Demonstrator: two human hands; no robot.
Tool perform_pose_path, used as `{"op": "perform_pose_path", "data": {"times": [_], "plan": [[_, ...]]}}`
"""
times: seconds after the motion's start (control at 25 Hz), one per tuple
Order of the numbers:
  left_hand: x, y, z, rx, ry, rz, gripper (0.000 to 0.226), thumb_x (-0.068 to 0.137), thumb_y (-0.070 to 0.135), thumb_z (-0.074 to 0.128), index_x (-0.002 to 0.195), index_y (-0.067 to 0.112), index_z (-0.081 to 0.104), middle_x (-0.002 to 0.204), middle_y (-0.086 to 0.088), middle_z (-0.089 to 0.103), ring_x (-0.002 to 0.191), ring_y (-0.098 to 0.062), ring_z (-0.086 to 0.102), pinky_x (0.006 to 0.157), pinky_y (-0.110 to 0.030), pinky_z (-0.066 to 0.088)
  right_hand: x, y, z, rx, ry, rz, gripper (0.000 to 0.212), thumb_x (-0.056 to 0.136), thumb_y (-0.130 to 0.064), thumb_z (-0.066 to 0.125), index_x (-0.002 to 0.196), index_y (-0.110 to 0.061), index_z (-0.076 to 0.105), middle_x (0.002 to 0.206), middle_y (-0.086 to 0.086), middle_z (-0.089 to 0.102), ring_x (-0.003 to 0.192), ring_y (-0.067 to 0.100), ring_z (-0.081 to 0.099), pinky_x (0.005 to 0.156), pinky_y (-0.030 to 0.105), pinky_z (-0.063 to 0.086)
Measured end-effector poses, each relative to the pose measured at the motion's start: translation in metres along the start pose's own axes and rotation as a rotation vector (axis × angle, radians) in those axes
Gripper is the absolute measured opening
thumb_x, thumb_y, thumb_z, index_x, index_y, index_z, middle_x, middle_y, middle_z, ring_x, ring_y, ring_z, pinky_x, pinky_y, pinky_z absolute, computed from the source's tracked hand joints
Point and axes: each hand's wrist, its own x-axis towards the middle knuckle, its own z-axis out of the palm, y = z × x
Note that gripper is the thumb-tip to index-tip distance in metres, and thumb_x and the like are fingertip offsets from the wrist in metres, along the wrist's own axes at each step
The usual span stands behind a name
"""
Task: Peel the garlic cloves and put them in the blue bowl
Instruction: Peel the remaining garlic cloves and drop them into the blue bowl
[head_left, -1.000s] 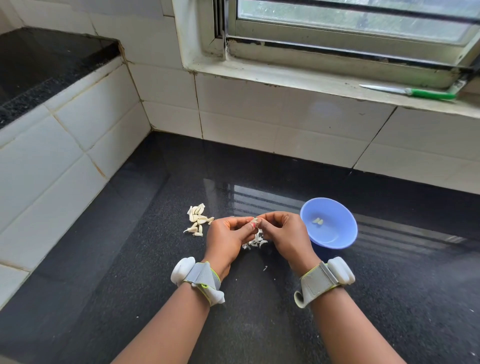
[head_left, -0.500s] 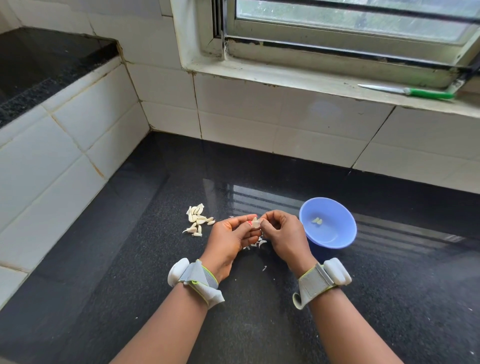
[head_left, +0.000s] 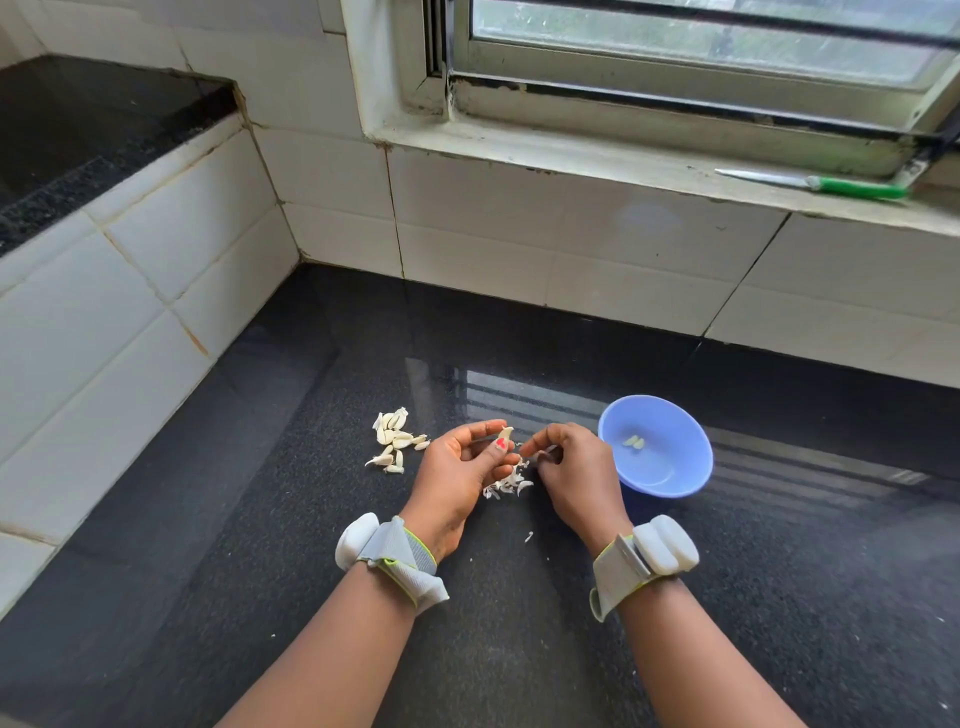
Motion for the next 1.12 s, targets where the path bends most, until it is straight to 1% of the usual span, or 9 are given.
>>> {"op": "perform_pose_path", "data": {"times": [0.12, 0.24, 0.44, 0.52, 0.6, 0.8, 0.96, 1.04, 1.12], "plan": [[0.002, -0.002, -0.001, 0.032, 0.041, 0.011, 0.016, 0.086, -0.002, 0.063, 0.101, 0.002, 0.065, 0.081, -0.009, 0.068, 0.067, -0.009, 0.067, 0.063, -0.018, 0.055, -0.001, -0.003, -0.002, 0.144, 0.021, 0.000, 0.029, 0.085, 0.001, 0.058, 0.086, -0.025, 0.071, 0.081, -0.014, 0.065, 0.073, -0.006, 0.058, 0.065, 0.001, 0.040], [0.003, -0.004, -0.002, 0.060, 0.050, 0.021, 0.019, 0.085, -0.001, 0.064, 0.103, -0.003, 0.067, 0.081, -0.009, 0.069, 0.068, -0.010, 0.067, 0.066, -0.019, 0.056, -0.003, -0.005, -0.002, 0.285, 0.034, -0.069, 0.017, 0.088, -0.011, 0.068, 0.095, -0.026, 0.072, 0.082, -0.016, 0.069, 0.079, -0.007, 0.063, 0.070, 0.004, 0.045], [0.002, -0.005, -0.002, 0.069, 0.053, 0.030, 0.018, 0.085, 0.000, 0.064, 0.102, -0.004, 0.068, 0.076, -0.008, 0.070, 0.065, -0.007, 0.066, 0.065, -0.017, 0.056, -0.001, -0.003, 0.000, 0.233, 0.033, -0.125, 0.008, 0.083, -0.013, 0.076, 0.089, -0.019, 0.076, 0.077, -0.015, 0.069, 0.074, -0.003, 0.065, 0.069, 0.008, 0.048], [0.002, -0.006, -0.003, 0.072, 0.049, 0.034, 0.016, 0.086, -0.002, 0.063, 0.101, -0.004, 0.068, 0.073, -0.005, 0.071, 0.064, -0.007, 0.066, 0.066, -0.017, 0.056, 0.002, -0.001, -0.002, 0.208, -0.010, -0.126, 0.006, 0.084, -0.015, 0.075, 0.089, -0.017, 0.077, 0.076, -0.012, 0.071, 0.071, -0.002, 0.066, 0.069, 0.011, 0.051], [0.002, -0.006, -0.004, 0.082, 0.034, 0.046, 0.016, 0.086, -0.003, 0.061, 0.101, -0.003, 0.068, 0.074, -0.004, 0.072, 0.064, -0.006, 0.066, 0.067, -0.016, 0.056, 0.005, 0.000, -0.006, 0.225, -0.074, -0.103, 0.004, 0.085, -0.016, 0.075, 0.086, -0.019, 0.077, 0.075, -0.009, 0.073, 0.067, 0.000, 0.065, 0.068, 0.016, 0.053], [0.002, -0.007, -0.007, 0.155, 0.004, 0.078, 0.019, 0.087, -0.002, 0.060, 0.104, 0.001, 0.068, 0.082, -0.007, 0.072, 0.070, -0.007, 0.068, 0.067, -0.015, 0.054, 0.005, 0.001, -0.013, 0.208, -0.187, -0.072, 0.011, 0.088, -0.020, 0.070, 0.078, -0.019, 0.075, 0.064, -0.004, 0.070, 0.056, -0.002, 0.054, 0.058, 0.017, 0.045], [0.002, -0.006, -0.008, 0.168, 0.028, 0.105, 0.019, 0.085, -0.001, 0.064, 0.103, 0.003, 0.068, 0.081, -0.007, 0.071, 0.071, -0.010, 0.067, 0.068, -0.019, 0.056, 0.001, 0.000, -0.005, 0.241, -0.097, -0.019, 0.010, 0.090, -0.019, 0.065, 0.080, -0.020, 0.068, 0.066, -0.008, 0.067, 0.061, 0.005, 0.061, 0.063, 0.024, 0.052], [0.002, -0.006, -0.008, 0.162, 0.062, 0.107, 0.019, 0.082, -0.001, 0.067, 0.101, -0.001, 0.068, 0.082, -0.011, 0.071, 0.070, -0.012, 0.067, 0.067, -0.020, 0.056, 0.000, 0.000, -0.001, 0.295, -0.041, 0.015, 0.012, 0.090, -0.013, 0.065, 0.086, -0.023, 0.067, 0.072, -0.009, 0.069, 0.065, 0.005, 0.064, 0.066, 0.023, 0.054], [0.002, -0.007, -0.009, 0.177, 0.079, 0.111, 0.019, 0.081, 0.000, 0.069, 0.099, -0.003, 0.068, 0.082, -0.013, 0.071, 0.070, -0.013, 0.067, 0.065, -0.019, 0.056, 0.000, 0.002, 0.002, 0.296, -0.014, 0.005, 0.024, 0.088, -0.005, 0.063, 0.090, -0.029, 0.067, 0.084, -0.011, 0.071, 0.076, 0.003, 0.067, 0.073, 0.018, 0.054]]}}
